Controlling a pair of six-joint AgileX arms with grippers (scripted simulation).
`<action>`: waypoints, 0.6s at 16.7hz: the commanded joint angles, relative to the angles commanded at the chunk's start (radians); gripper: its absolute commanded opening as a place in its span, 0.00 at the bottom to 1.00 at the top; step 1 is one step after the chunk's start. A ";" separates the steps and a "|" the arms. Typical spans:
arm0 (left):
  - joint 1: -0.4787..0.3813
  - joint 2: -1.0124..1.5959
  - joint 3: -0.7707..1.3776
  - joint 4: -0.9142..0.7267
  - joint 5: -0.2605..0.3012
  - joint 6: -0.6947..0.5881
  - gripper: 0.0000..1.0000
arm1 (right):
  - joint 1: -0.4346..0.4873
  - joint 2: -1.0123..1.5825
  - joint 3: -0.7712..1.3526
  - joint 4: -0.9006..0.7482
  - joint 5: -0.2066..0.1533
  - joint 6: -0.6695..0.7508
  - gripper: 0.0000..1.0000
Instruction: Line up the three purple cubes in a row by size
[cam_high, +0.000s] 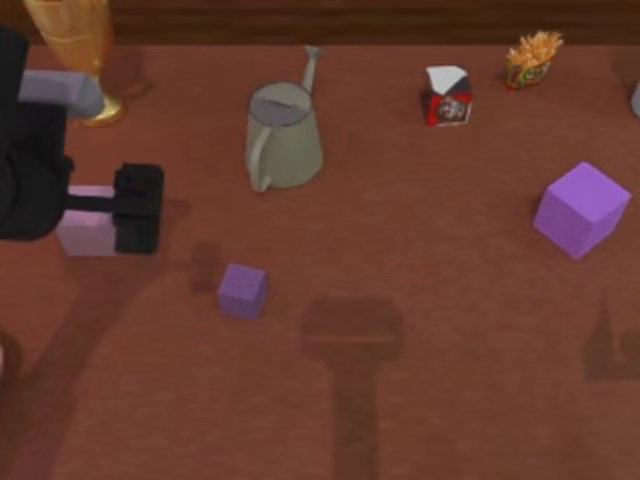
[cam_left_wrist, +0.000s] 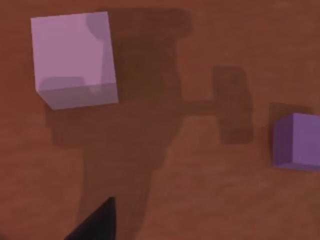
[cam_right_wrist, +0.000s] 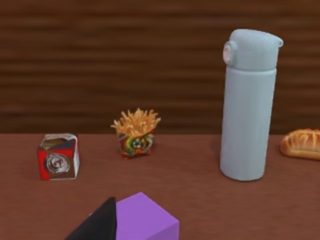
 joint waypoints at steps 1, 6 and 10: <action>-0.024 0.099 0.074 -0.054 0.000 -0.010 1.00 | 0.000 0.000 0.000 0.000 0.000 0.000 1.00; -0.127 0.525 0.410 -0.285 0.002 -0.058 1.00 | 0.000 0.000 0.000 0.000 0.000 0.000 1.00; -0.182 0.759 0.604 -0.404 0.002 -0.084 1.00 | 0.000 0.000 0.000 0.000 0.000 0.000 1.00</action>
